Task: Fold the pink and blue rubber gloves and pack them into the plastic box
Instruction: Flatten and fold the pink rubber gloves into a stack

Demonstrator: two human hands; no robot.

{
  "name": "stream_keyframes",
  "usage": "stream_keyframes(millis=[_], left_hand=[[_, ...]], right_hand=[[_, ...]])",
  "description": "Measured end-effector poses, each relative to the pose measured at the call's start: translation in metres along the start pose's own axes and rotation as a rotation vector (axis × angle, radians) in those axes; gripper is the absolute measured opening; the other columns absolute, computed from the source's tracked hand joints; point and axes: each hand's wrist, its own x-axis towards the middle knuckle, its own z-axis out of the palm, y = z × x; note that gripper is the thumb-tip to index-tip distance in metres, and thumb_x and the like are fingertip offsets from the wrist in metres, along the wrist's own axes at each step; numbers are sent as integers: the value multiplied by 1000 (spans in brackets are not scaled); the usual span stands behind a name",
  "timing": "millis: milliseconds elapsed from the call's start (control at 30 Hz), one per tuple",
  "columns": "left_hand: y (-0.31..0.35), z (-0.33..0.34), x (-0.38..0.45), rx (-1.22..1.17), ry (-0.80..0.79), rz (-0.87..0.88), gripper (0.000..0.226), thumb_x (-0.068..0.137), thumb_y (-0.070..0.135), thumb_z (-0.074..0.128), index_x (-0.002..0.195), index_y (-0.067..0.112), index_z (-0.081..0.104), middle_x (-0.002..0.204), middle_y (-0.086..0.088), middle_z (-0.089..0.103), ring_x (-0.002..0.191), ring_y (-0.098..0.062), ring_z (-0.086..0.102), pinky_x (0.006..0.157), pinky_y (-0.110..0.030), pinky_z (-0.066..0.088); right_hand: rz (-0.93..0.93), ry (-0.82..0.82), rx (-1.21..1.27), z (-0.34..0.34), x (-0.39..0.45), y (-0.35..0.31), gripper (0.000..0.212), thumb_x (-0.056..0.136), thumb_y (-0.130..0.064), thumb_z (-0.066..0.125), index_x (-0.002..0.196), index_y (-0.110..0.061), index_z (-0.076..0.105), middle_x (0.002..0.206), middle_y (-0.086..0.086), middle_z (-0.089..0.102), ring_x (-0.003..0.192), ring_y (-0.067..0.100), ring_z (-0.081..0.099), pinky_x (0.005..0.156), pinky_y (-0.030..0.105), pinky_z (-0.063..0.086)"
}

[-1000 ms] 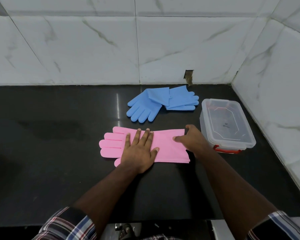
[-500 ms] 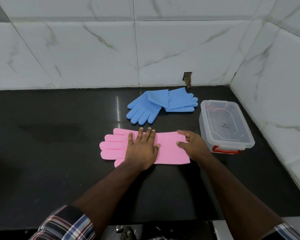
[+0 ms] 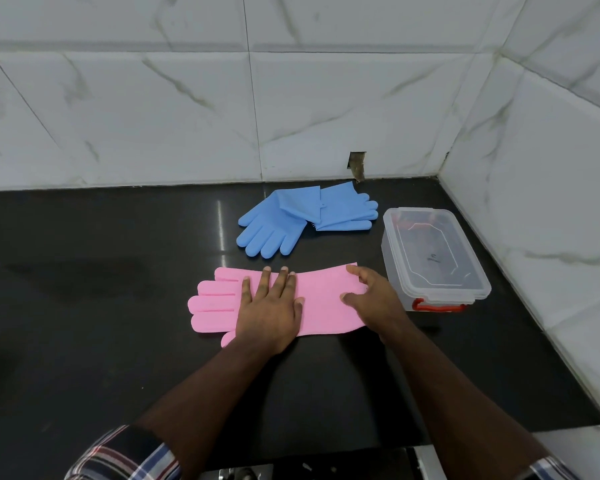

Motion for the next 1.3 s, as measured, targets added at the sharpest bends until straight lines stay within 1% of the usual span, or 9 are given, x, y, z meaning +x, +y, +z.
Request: stream_keyframes(millis=[300, 400, 533, 667, 867, 1000, 1100, 1200, 1300], left_hand=[[-1, 8, -1, -27, 22, -5, 68, 102, 58, 5, 161, 27, -6, 169, 7, -10, 156, -21, -13, 123, -56, -7], [-2, 8, -1, -39, 33, -1, 68, 102, 58, 5, 161, 27, -6, 169, 8, -10, 156, -21, -13, 123, -55, -8], [-3, 7, -2, -68, 45, 13, 67, 102, 57, 5, 162, 27, -3, 169, 7, -8, 156, -21, -12, 123, -54, -8], [-7, 6, -1, -195, 95, -1, 63, 104, 53, 13, 162, 26, 10, 170, 6, 5, 157, -18, -2, 125, -50, -3], [-20, 1, -4, -674, 270, -56, 42, 104, 27, 47, 146, 21, 50, 155, 3, 46, 148, -17, 33, 126, -44, 13], [-25, -17, -8, -1054, 258, -160, 25, 103, 26, 49, 120, 23, 68, 120, 6, 69, 118, -17, 60, 103, -39, 45], [-29, -48, -10, -1291, 313, -304, 36, 105, 39, 45, 107, 18, 74, 104, 5, 74, 106, -16, 66, 91, -34, 50], [-40, -81, -13, -1551, 97, -443, 53, 99, 60, 47, 103, 15, 74, 98, -5, 77, 94, -25, 74, 83, -44, 62], [-52, -95, -19, -1548, -165, -456, 54, 92, 62, 60, 109, 12, 71, 105, -12, 74, 92, -33, 75, 74, -46, 64]], right_hand=[[-38, 43, 95, -8, -6, -11, 28, 89, -13, 70, 113, -28, 71, 137, 1, 56, 98, 12, 59, 87, 30, 56], [-64, 45, 101, -8, -10, -19, 30, 89, -14, 70, 117, -26, 70, 133, 1, 59, 105, 19, 62, 91, 38, 56], [-107, 5, 107, -8, -17, -33, 39, 88, -14, 71, 126, -24, 66, 127, 1, 62, 94, 16, 64, 80, 30, 57], [-172, -58, 142, -6, -27, -49, 51, 84, -9, 73, 132, -22, 63, 99, -7, 60, 78, 12, 62, 69, 30, 59], [-247, -138, 177, 0, -37, -73, 59, 83, 0, 67, 136, -23, 57, 90, -5, 59, 65, 12, 57, 59, 28, 56], [-315, -187, 113, 14, -42, -82, 63, 82, -1, 62, 141, -21, 53, 129, 2, 62, 101, 14, 64, 80, 32, 57], [-357, -189, 13, 26, -45, -89, 63, 83, -3, 58, 143, -20, 50, 144, -2, 52, 126, 14, 52, 105, 30, 43], [-405, -198, -76, 38, -51, -95, 59, 88, 0, 55, 143, -22, 50, 144, -5, 51, 130, 12, 48, 97, 15, 31], [-450, -206, -138, 52, -56, -100, 57, 89, 2, 51, 141, -23, 52, 141, -7, 54, 127, 10, 50, 92, 11, 31]])
